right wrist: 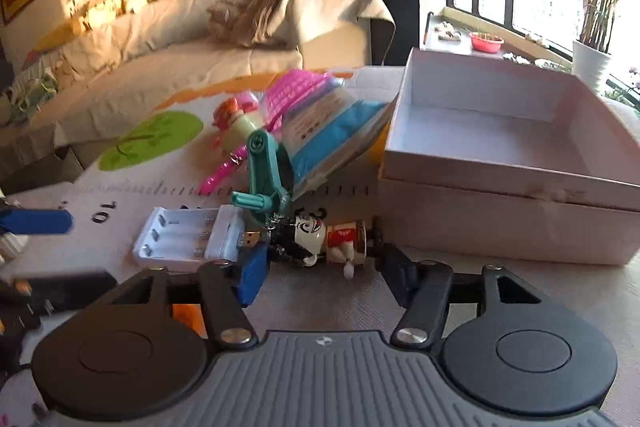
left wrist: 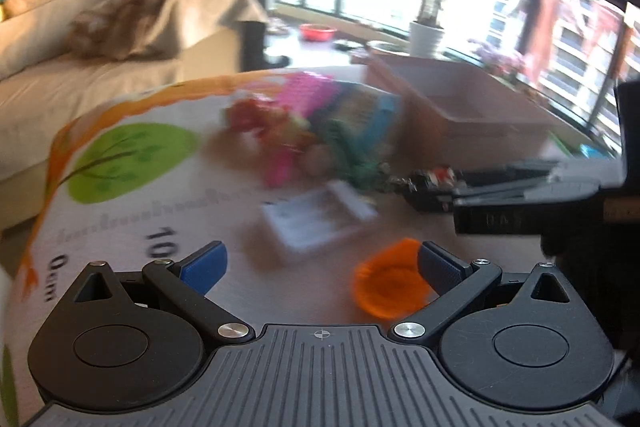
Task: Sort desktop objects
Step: 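Grasp the black-white-red figurine with the right gripper while the left grasps the orange piece, then carry both held toys over the white box and open both grippers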
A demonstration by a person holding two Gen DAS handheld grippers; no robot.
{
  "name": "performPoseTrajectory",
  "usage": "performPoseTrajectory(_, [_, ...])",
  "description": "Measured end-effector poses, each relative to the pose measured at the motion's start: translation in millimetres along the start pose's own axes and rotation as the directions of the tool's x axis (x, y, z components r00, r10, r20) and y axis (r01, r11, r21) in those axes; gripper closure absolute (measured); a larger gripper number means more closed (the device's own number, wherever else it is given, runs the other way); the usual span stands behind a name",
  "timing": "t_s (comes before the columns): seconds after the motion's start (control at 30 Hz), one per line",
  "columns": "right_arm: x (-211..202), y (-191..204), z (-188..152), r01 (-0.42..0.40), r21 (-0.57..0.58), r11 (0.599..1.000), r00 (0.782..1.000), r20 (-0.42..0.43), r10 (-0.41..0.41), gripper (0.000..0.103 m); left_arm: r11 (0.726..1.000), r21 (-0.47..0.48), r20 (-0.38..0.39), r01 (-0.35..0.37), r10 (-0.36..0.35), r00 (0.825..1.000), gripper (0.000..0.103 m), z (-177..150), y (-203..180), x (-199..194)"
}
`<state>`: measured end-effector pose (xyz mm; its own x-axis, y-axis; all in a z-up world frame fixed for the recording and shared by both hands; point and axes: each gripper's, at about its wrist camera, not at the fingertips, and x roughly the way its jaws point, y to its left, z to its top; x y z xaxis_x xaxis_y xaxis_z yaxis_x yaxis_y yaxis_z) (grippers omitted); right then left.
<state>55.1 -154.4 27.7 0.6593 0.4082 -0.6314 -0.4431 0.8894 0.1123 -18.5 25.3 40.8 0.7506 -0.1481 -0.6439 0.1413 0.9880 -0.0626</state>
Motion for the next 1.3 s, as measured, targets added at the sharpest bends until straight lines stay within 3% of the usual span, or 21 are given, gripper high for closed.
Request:
performPoseTrajectory(0.17, [-43, -14, -15, 0.068, -0.045, 0.997, 0.997, 0.035, -0.066, 0.042, 0.996, 0.082, -0.037, 0.020, -0.017, 0.999, 0.002, -7, -34, 15])
performPoseTrajectory(0.3, [-71, -31, -34, 0.111, -0.047, 0.993, 0.994, 0.015, -0.111, 0.042, 0.995, 0.102, -0.060, -0.006, 0.012, 0.998, 0.039, -6, -45, 27])
performPoseTrajectory(0.37, [-81, -39, -40, 0.125, -0.041, 0.991, 0.992, 0.017, -0.125, 0.042, 0.995, 0.095, -0.070, -0.019, 0.026, 0.997, 0.042, -5, -44, 31])
performPoseTrajectory(0.53, [-105, -57, -43, 0.150, -0.007, 0.989, 0.988, 0.049, -0.149, 0.042, 0.992, 0.121, -0.043, -0.019, 0.024, 0.999, 0.043, 0, -50, 23])
performPoseTrajectory(0.67, [-119, -64, -34, 0.148, -0.001, 0.989, 0.985, 0.093, -0.147, 0.042, 0.989, 0.146, -0.007, 0.021, -0.020, 1.000, 0.043, 15, -60, 14])
performPoseTrajectory(0.77, [-128, -69, -22, 0.140, 0.002, 0.990, 0.980, 0.141, -0.138, 0.042, 0.984, 0.169, 0.057, 0.064, -0.075, 0.996, 0.043, 43, -72, 10])
performPoseTrajectory(0.83, [-131, -79, -6, 0.130, 0.027, 0.991, 0.975, 0.179, -0.133, 0.042, 0.980, 0.175, 0.139, 0.096, -0.121, 0.983, 0.043, 75, -81, 13])
performPoseTrajectory(0.93, [-124, -96, 24, 0.172, 0.048, 0.984, 0.955, 0.239, -0.178, 0.042, 0.985, 0.138, 0.238, 0.101, -0.132, 0.962, 0.042, 121, -89, 32])
performPoseTrajectory(0.97, [-117, -103, 36, 0.196, 0.057, 0.979, 0.946, 0.252, -0.205, 0.042, 0.986, 0.116, 0.267, 0.121, -0.148, 0.952, 0.038, 140, -90, 42])
performPoseTrajectory(1.0, [-109, -109, 46, 0.206, 0.064, 0.976, 0.939, 0.266, -0.216, 0.042, 0.986, 0.109, 0.280, 0.126, -0.152, 0.948, 0.026, 151, -90, 49])
performPoseTrajectory(1.07, [-94, -121, 61, 0.184, 0.048, 0.982, 0.942, 0.278, -0.190, 0.031, 0.992, 0.090, 0.292, 0.088, -0.111, 0.950, 0.019, 163, -87, 56])
performPoseTrajectory(1.1, [-84, -128, 67, 0.188, 0.045, 0.981, 0.946, 0.262, -0.193, 0.024, 0.994, 0.080, 0.287, 0.078, -0.098, 0.953, 0.015, 163, -81, 55])
performPoseTrajectory(1.17, [-73, -137, 70, 0.250, 0.070, 0.966, 0.929, 0.263, -0.260, 0.023, 0.994, 0.078, 0.275, 0.078, -0.097, 0.956, 0.006, 153, -68, 50])
performPoseTrajectory(1.3, [-54, -160, 64, 0.278, 0.131, 0.952, 0.932, 0.205, -0.300, 0.023, 0.996, 0.087, 0.209, 0.026, -0.044, 0.977, 0.006, 106, -39, 46])
